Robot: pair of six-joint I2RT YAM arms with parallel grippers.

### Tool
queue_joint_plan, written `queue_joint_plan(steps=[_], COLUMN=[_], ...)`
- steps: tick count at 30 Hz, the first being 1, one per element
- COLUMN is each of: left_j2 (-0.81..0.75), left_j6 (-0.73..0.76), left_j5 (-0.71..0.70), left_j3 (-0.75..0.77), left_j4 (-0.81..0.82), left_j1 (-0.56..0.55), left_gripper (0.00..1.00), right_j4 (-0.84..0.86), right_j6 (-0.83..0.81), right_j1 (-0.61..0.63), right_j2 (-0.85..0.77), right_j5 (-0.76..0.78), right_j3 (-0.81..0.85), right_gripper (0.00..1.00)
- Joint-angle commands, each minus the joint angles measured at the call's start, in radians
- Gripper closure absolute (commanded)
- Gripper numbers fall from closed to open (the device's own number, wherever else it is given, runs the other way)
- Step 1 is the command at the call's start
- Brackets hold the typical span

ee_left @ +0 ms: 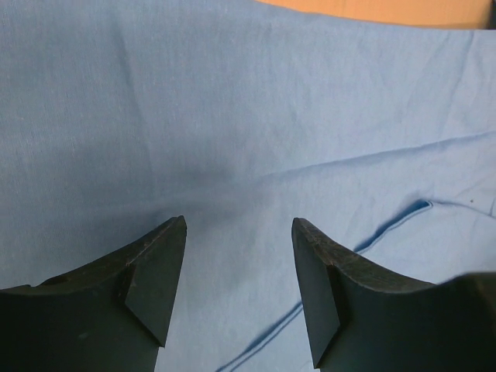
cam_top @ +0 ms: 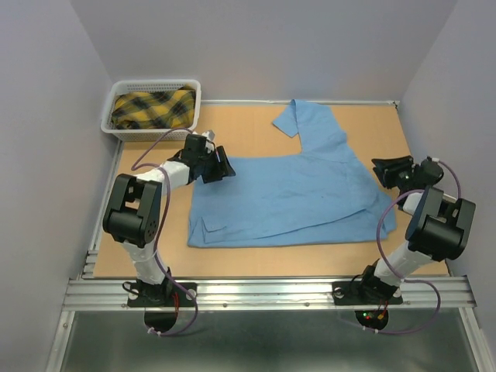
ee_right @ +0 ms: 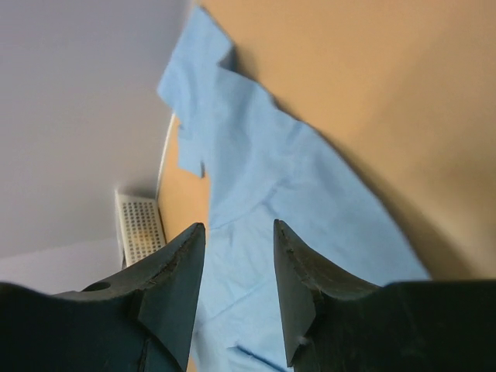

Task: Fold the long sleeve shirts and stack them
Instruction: Fold the shirt

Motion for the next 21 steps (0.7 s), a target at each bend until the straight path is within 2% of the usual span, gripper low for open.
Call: queue_joint_plan(steps=[1,5,12,15,19,21], left_j2=[-0.088,-0.028,0.069,0.040,-0.005,-0.007], left_j6=[0.039,0.045,0.045,0.084,0.213,0.324], left_j5=[0.039,0.065,0.050,0.036,-0.068,-0.171], left_j3=[0.081,0.153,0.180,0.177,0.224,0.275], left_j4=[-0.043,-0.042,-0.025,-0.032,-0.090,-0.153], left_j1=[-0.002,-0.004,0.002,0.010,0.030,0.039], left_gripper=[0.32,0.32,0.32,0.32,0.28,0.24], right_j4=[-0.042,-0.022,0.101,0.098,-0.023,-0.211], right_j6=[-0.062,-0.068,-0.039,-0.080,-0.193,-0.319], right_j1=[0.080,0.167,0.176,0.175,0.175,0.175], right_j2=[-0.015,0.081,0.262,0.262,0.209,0.167], right_j5=[-0.080,-0.076,-0.099,-0.091,-0.060,0.002], right_j3=[0.166,0.261,0.307,0.296,0.325,0.391], right_gripper=[0.54,0.54,0.53,0.54,0.53,0.51])
